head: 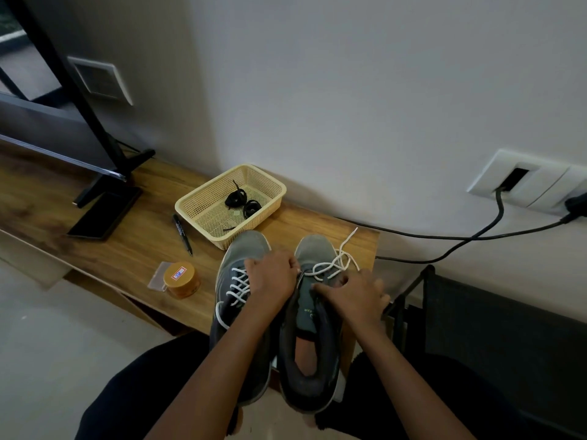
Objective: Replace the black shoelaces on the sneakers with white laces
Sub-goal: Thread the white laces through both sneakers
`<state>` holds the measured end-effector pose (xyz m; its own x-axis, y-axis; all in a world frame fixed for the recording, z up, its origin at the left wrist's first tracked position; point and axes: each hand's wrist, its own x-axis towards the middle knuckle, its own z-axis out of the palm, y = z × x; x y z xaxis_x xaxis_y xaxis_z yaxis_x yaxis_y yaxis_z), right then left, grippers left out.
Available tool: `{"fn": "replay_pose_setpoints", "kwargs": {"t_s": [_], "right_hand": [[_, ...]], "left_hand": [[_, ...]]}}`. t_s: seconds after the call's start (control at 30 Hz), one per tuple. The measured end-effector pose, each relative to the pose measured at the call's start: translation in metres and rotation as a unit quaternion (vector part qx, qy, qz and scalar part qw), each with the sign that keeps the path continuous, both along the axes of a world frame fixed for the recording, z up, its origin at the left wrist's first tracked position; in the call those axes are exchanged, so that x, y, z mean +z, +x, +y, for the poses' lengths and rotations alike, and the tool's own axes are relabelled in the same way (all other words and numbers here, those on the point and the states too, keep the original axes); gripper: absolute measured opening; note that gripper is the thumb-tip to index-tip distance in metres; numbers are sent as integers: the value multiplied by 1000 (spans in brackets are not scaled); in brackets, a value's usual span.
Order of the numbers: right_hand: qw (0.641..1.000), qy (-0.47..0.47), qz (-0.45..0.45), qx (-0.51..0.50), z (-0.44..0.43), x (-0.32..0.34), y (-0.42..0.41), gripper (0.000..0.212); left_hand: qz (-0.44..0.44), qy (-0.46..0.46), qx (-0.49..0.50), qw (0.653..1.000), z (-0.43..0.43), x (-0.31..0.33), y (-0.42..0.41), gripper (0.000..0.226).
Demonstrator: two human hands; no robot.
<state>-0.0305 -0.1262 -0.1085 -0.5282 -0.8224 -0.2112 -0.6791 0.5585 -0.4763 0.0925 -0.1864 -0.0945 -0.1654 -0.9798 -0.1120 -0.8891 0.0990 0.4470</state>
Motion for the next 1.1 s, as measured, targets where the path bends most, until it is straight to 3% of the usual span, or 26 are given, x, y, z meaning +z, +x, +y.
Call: {"fn": "replay_pose_setpoints", "kwargs": {"t_s": [0.2,0.4,0.53,0.63,0.7,0.83,0.93,1.1], "right_hand": [[998,-35,53,9,5,-3,11,38],[999,-36,36,10,1,1,11,32],[999,-18,26,39,-4,26,-4,31],[993,-12,92,78,-11,45,-20,31],[989,23,97,109,-11,45,-19,35],[981,72,92,156,1,26,1,45],[974,28,168,151,8,16,10,52],[976,-11,183,120,10,10,13,50]], "left_hand": [[-134,-54,34,989,-7,12,9,23],[-44,-98,162,981,-24,32,51,23],[-16,-103,75,992,-13,36,38,27],[-63,-108,-54,991,-3,32,23,20],[-99,-84,-86,988,4,23,16,18],[-119,-70,-77,987,8,13,10,19],[-122,-75,-63,988,5,9,10,18],[-144,-124,-3,982,-2,14,16,26]]}}
